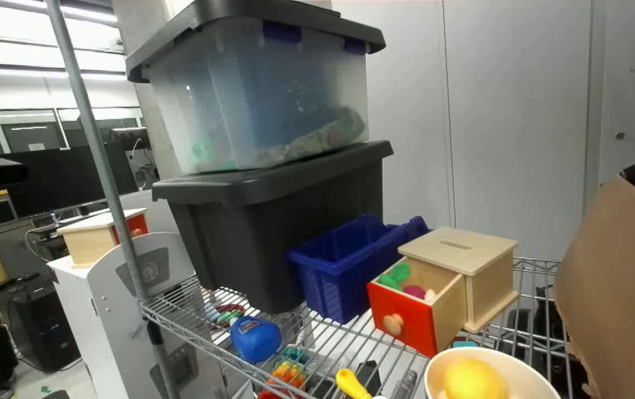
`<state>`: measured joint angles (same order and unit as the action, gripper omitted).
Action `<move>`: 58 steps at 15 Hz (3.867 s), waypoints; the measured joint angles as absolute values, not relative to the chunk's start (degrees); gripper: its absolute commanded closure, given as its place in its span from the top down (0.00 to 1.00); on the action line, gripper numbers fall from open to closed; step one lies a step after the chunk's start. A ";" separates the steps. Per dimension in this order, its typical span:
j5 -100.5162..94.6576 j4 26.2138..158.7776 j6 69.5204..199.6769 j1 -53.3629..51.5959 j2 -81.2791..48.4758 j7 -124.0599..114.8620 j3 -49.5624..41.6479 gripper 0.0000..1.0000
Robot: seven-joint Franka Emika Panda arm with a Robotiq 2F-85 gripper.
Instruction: Pick up the yellow round plush toy from the bowl and put it in the open drawer toy
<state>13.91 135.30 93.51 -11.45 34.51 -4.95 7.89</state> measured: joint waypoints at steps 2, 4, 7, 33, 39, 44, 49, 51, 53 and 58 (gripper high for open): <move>13.91 135.19 93.53 -11.45 34.51 -4.94 7.89 1.00; 13.91 135.15 93.53 -11.45 34.51 -4.94 7.89 1.00; 13.91 135.13 93.53 -11.45 34.51 -4.94 7.89 1.00; 13.91 135.11 93.53 -11.45 34.51 -4.94 7.89 1.00; 13.91 136.20 93.44 -10.68 35.05 -5.18 7.93 1.00; 13.91 138.96 93.33 -9.64 38.25 -6.48 7.93 1.00; 13.91 143.11 93.24 -8.68 42.93 -7.29 7.67 1.00; 13.91 145.12 93.19 -7.97 44.79 -7.29 7.21 1.00; 13.91 147.04 92.91 -7.00 46.65 -7.29 6.56 1.00; 13.90 150.11 90.66 -4.27 50.76 -7.28 4.89 1.00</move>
